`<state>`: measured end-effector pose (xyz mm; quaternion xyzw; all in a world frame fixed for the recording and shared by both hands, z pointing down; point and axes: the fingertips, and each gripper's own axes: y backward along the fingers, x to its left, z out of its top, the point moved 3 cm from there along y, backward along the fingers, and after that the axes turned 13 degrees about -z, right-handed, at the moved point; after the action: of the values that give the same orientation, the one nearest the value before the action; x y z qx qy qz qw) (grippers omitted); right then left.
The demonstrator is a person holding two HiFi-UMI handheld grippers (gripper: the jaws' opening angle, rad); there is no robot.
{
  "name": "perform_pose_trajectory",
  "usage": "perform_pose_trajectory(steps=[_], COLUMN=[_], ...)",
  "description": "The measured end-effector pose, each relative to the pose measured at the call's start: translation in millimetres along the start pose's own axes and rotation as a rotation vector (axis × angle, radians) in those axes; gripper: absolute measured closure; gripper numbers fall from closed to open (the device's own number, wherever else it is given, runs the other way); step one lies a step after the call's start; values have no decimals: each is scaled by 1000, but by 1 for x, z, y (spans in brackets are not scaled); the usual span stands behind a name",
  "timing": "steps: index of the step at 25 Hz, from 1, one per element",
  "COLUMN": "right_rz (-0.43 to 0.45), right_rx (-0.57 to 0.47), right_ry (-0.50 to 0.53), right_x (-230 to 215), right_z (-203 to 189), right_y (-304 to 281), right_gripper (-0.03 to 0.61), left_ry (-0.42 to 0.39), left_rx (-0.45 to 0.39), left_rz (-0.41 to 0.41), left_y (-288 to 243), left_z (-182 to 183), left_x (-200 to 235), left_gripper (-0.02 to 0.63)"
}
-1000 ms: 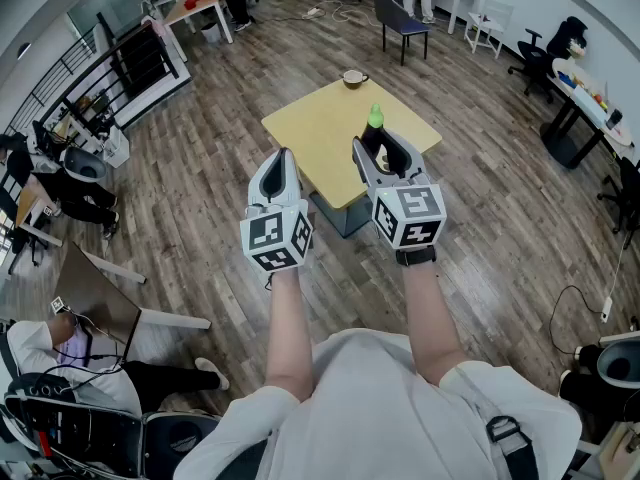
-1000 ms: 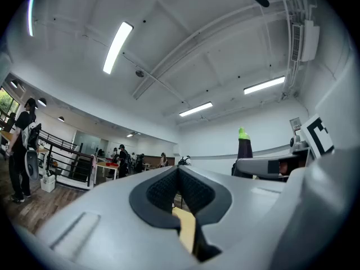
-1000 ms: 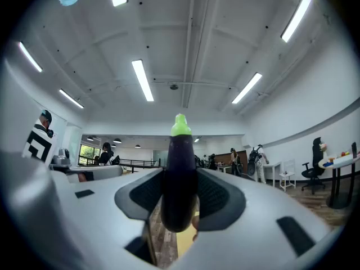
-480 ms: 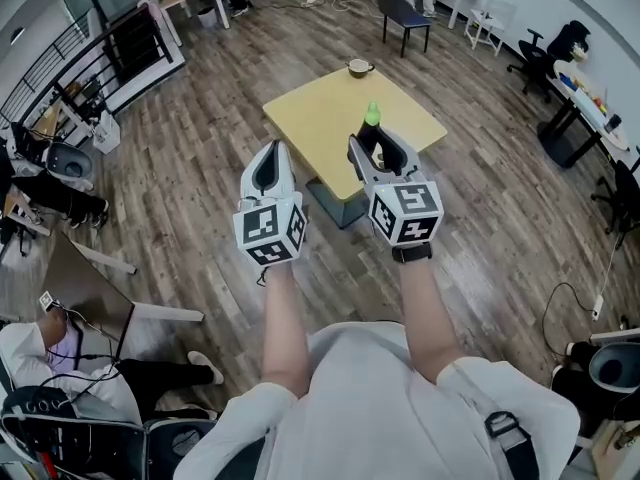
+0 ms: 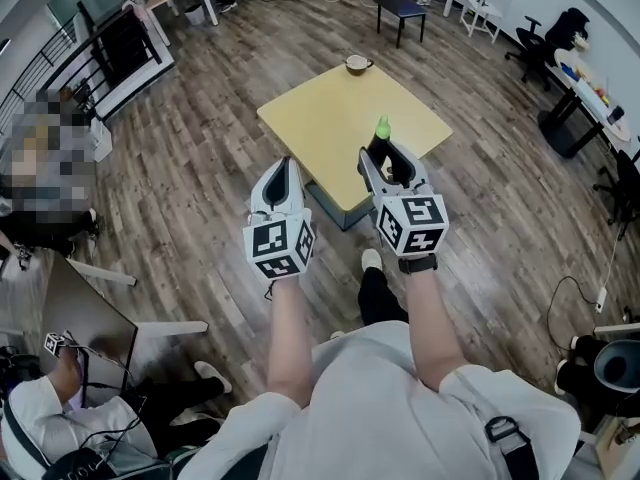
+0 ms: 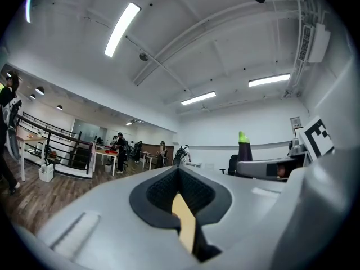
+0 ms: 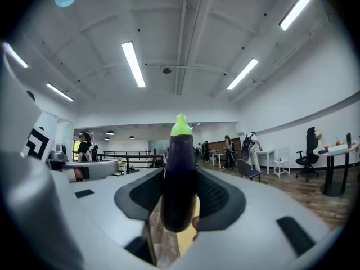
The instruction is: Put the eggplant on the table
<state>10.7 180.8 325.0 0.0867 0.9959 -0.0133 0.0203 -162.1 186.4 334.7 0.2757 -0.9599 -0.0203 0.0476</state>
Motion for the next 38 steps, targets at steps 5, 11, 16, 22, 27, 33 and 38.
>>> perform_pose_trajectory(steps=[5, 11, 16, 22, 27, 33, 38], right_rz=[28, 86, 161, 213, 240, 251, 237], right_rx=[-23, -54, -76, -36, 20, 60, 77], right_ry=[-29, -22, -32, -90, -93, -81, -65], right_x=[-29, -72, -88, -111, -102, -93, -87], right_z=[6, 42, 53, 42, 14, -9, -18], right_y=[-70, -165, -223, -274, -309, -349, -392], right_gripper=[394, 394, 394, 394, 394, 394, 394], left_ry=[-23, -48, -65, -27, -13, 18, 17], left_rx=[1, -3, -15, -26, 37, 64, 73], left_rz=[12, 31, 87, 145, 173, 169, 144], left_y=[-72, -168, -227, -272, -290, -314, -348], left_z=[-1, 24, 32, 22, -3, -30, -38], left_x=[20, 38, 60, 70, 100, 132, 168], left_gripper=[607, 607, 607, 606, 606, 606, 606])
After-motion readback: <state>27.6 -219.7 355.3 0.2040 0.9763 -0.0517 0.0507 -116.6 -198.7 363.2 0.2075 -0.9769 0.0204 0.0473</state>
